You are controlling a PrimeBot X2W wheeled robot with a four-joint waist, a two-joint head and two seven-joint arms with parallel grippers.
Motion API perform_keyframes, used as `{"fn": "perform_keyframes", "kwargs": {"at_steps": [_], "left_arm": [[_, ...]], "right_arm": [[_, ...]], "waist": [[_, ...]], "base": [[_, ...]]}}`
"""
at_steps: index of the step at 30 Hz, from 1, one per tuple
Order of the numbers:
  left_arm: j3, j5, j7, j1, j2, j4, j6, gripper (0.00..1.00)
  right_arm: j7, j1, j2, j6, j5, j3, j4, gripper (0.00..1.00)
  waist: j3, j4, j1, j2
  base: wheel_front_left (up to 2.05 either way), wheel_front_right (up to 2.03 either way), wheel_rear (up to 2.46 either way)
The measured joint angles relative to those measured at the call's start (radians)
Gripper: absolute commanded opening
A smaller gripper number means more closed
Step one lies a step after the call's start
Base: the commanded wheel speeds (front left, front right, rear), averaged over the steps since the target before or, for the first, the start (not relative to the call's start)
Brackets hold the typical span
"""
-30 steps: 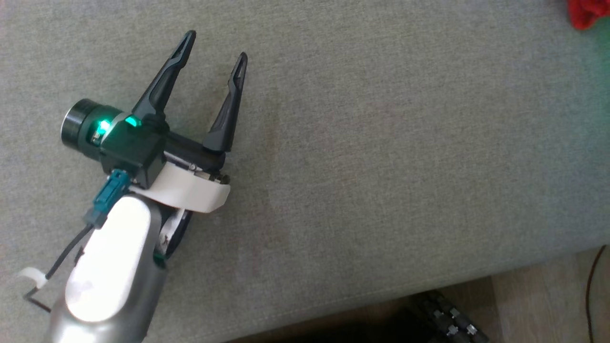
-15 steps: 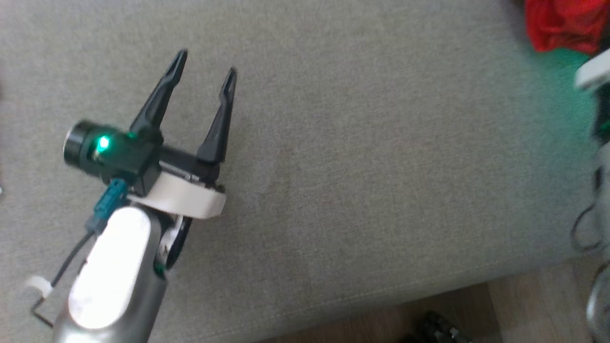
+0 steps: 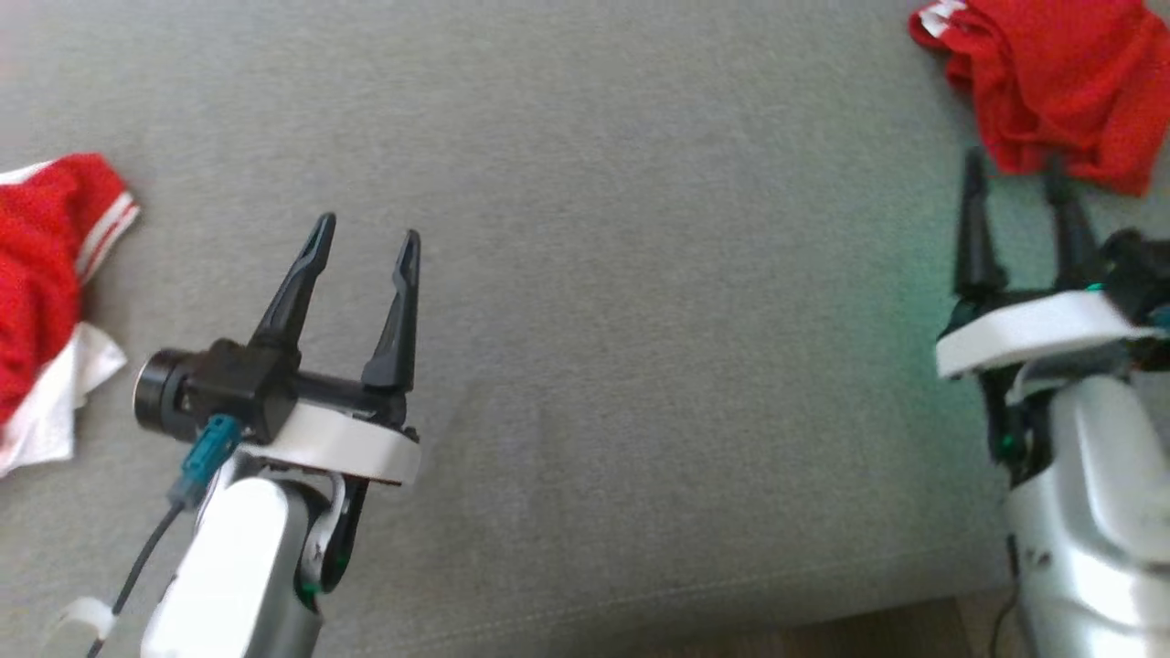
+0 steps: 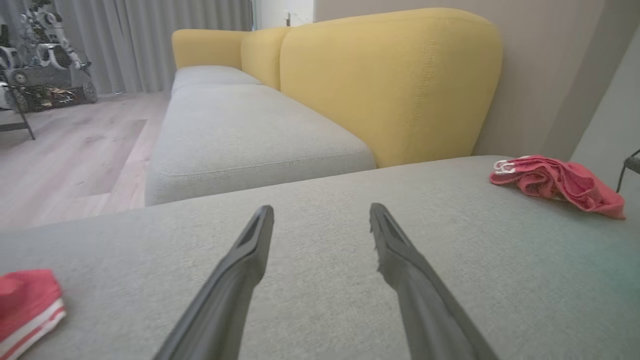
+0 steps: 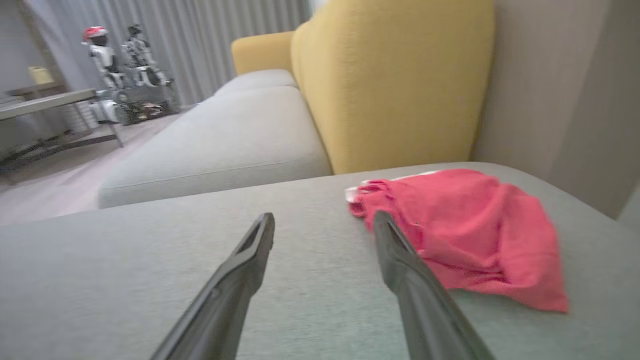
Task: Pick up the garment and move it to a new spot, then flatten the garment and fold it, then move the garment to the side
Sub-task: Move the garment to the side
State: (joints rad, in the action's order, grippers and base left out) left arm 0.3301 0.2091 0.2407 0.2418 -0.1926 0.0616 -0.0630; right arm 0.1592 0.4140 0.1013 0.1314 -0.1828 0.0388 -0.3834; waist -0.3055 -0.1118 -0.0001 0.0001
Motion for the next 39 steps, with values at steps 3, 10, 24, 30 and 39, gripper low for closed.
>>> {"fn": "perform_keyframes", "kwargs": {"at_steps": [3,10,24,30,39], "left_arm": [[-0.02,0.006,0.006,-0.019,0.002,0.008,-0.01,1.0],[-0.039,0.023,0.007,-0.064,0.001,0.015,-0.026,1.0],[-0.051,0.033,0.007,-0.204,-0.025,0.014,-0.043,1.0],[-0.046,0.033,0.005,-0.236,-0.029,0.012,-0.043,1.0],[-0.03,0.043,-0.012,-0.268,-0.041,0.007,-0.044,1.0]], "right_arm": [[-0.043,-0.056,-0.022,0.0,0.01,-0.035,0.091,1.0],[-0.082,-0.138,-0.032,0.0,0.019,-0.061,0.204,1.0],[-0.128,-0.331,-0.053,0.0,0.033,-0.06,0.287,1.0],[-0.146,-0.386,-0.054,0.0,0.025,-0.056,0.294,1.0],[-0.157,-0.416,-0.054,0.0,0.015,-0.056,0.305,1.0]], "waist": [[0.025,0.029,0.0,0.0],[0.081,0.082,0.0,0.0],[0.221,0.131,0.0,0.0],[0.265,0.131,0.0,0.0],[0.299,0.128,0.0,0.0]], "base": [[0.0,0.0,0.0],[0.0,0.0,0.0],[0.0,0.0,0.0],[0.0,0.0,0.0],[0.0,0.0,0.0]]}}
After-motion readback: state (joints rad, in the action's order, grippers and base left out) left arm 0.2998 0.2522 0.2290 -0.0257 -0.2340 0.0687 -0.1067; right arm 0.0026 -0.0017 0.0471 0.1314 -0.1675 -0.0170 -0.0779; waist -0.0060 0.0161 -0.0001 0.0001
